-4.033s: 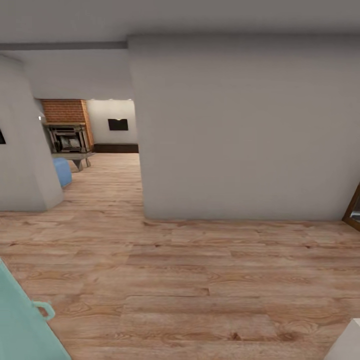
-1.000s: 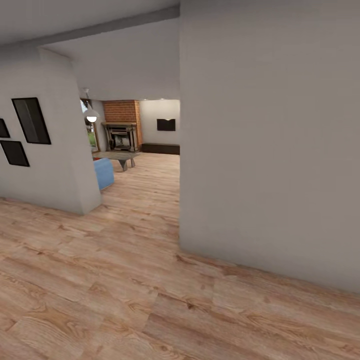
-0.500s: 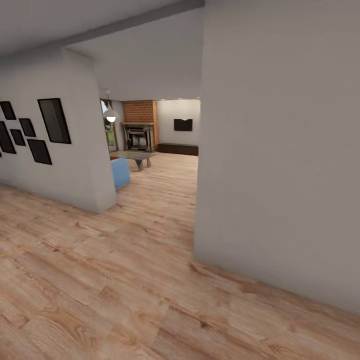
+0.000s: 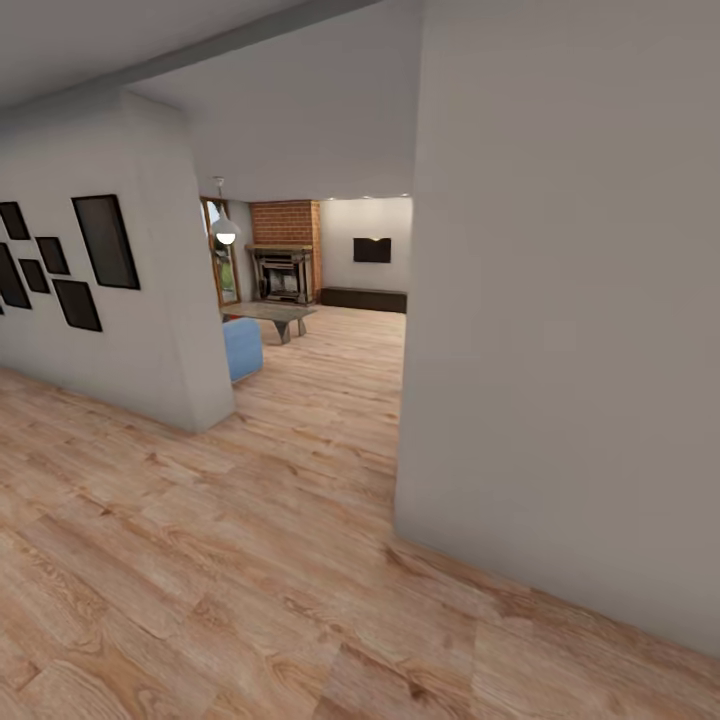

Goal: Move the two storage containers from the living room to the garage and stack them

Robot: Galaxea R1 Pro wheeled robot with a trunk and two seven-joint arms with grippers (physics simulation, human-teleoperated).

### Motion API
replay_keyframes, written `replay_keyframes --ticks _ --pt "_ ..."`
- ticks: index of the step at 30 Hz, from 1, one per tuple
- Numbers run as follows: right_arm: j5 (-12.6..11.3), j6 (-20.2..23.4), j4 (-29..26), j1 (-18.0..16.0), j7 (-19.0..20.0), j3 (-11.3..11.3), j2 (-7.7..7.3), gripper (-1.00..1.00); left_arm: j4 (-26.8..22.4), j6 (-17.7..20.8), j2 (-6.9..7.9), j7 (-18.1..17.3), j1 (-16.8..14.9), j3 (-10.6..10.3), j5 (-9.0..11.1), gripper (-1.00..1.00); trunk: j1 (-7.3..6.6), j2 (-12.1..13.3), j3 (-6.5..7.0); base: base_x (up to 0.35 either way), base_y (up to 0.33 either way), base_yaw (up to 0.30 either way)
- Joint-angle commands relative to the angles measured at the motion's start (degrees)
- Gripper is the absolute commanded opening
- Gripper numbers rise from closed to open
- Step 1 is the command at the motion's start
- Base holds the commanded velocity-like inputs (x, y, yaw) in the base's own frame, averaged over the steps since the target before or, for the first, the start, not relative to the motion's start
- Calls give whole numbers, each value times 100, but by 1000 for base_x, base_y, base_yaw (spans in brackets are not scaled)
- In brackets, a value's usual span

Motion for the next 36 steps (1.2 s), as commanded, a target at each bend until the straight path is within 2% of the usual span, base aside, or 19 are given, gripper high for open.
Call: replay_keyframes --ticks 1,7,13,28,36 --pt "42 -17 3 -3 14 -40 0 100 8 -4 -2 -59 -5 43 45 100 5 -8 -10 326 0 0" --pt "42 -17 6 -2 14 -35 0 100 5 -4 -2 -59 -5 43 45 100 5 -8 -10 326 0 22" --pt "42 -17 3 -2 14 -40 0 100 8 -4 5 -59 -5 50 45 100 5 -8 -10 326 39 210" --pt "42 -17 3 -4 14 -41 -1 100 5 -4 6 -59 -5 52 45 100 5 -8 -10 305 178 240" --pt "42 -17 3 -3 14 -41 -1 100 6 -4 6 -59 -5 52 45 100 5 -8 -10 300 171 57"
